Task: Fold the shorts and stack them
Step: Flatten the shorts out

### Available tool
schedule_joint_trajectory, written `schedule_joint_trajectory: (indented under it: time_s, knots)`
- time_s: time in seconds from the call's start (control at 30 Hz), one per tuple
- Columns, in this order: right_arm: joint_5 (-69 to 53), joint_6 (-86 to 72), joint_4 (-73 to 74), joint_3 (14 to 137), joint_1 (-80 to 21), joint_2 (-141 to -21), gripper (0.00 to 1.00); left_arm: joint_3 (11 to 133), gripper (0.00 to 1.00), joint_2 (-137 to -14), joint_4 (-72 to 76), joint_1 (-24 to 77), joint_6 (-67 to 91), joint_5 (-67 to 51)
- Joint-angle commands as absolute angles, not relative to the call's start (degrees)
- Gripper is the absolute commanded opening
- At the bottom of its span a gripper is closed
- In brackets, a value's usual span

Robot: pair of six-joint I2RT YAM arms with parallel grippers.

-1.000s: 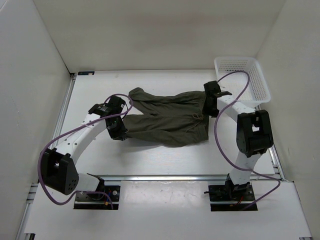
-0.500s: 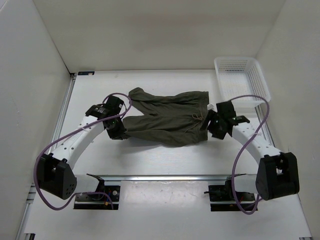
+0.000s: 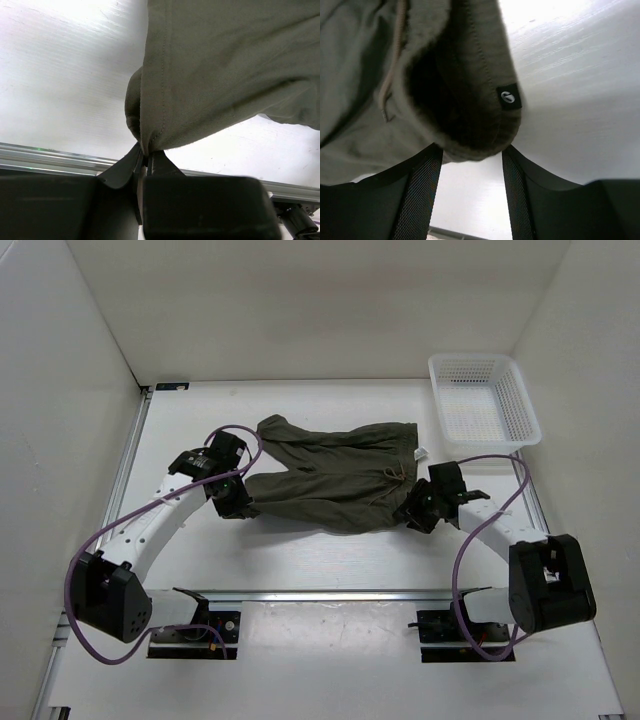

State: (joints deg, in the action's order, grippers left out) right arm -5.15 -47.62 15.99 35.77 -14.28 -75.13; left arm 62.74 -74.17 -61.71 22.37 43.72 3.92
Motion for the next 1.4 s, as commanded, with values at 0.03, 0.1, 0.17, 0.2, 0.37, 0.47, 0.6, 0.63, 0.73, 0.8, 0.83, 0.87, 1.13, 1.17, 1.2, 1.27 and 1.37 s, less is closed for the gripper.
schedule_joint_trajectory:
  time_s: [0.03,0.1,0.17,0.2,0.37,0.47,0.6,0.63,0.73,0.8,0.83,0.87,1.13,1.17,1.2,1.27,1.37]
  knots:
    - [-3.6,-50.6,10.3,34.5,-14.2,-78.1,0.55,63.7,0.11,-71.5,-62.1,22.6,43.2,4.0]
    - [-2.8,-50.1,10.3,35.3,-14.2,-80.0,0.54,63.7,0.11,-71.5,-62.1,22.6,43.2,4.0]
    - [-2.2,-50.1,10.3,36.1,-14.2,-81.1,0.54,63.7,0.11,-71.5,-62.1,22.6,43.2,4.0]
    - [-2.2,-50.1,10.3,37.1,-14.2,-81.1,0.56,63.7,0.11,-71.5,-62.1,22.6,43.2,4.0]
    - [3.8,-49.5,15.9,39.0,-14.2,-78.9,0.12,63.7,0.11,-72.1,-62.1,22.6,43.2,4.0]
    - [5.7,-47.0,21.2,42.4,-14.2,-77.0,0.0,63.7,0.11,-72.1,-62.1,22.6,43.2,4.0]
    - [5.7,-42.6,32.1,49.2,-14.2,-73.9,0.0,64.9,0.11,-72.6,-62.1,22.6,43.2,4.0]
    - [5.7,-41.8,34.5,50.2,-14.2,-73.4,0.0,64.9,0.11,-72.6,-62.1,22.6,43.2,4.6]
    - [6.5,-38.8,42.7,54.0,-14.2,-72.7,0.0,65.4,0.11,-72.6,-62.7,22.6,42.6,4.6]
    - [5.4,-37.9,43.6,55.5,-14.2,-74.5,0.0,65.4,0.11,-73.3,-62.7,22.6,42.6,4.6]
    - [5.4,-37.9,43.6,56.2,-14.2,-76.0,0.0,65.4,0.11,-73.3,-62.1,22.6,42.6,4.6]
    - [4.5,-37.9,42.7,57.1,-14.2,-80.2,0.0,65.4,0.11,-73.8,-62.1,22.6,42.6,4.6]
    - [5.2,-37.1,35.6,71.0,-14.2,-100.1,0.38,65.3,0.11,-75.6,-60.8,23.1,41.6,3.8]
    - [5.2,-37.1,35.0,71.0,-14.2,-100.1,0.51,65.3,0.11,-75.6,-60.8,23.1,41.6,3.8]
    - [5.2,-37.1,34.5,70.1,-14.2,-98.9,0.54,65.3,0.11,-75.6,-60.8,23.1,41.6,3.8]
    - [5.2,-37.1,34.5,68.0,-14.2,-95.4,0.64,65.3,0.11,-75.6,-60.8,23.1,41.6,3.8]
    - [6.5,-37.1,34.5,63.7,-14.2,-89.2,0.65,65.3,0.11,-75.6,-60.8,23.1,41.6,3.8]
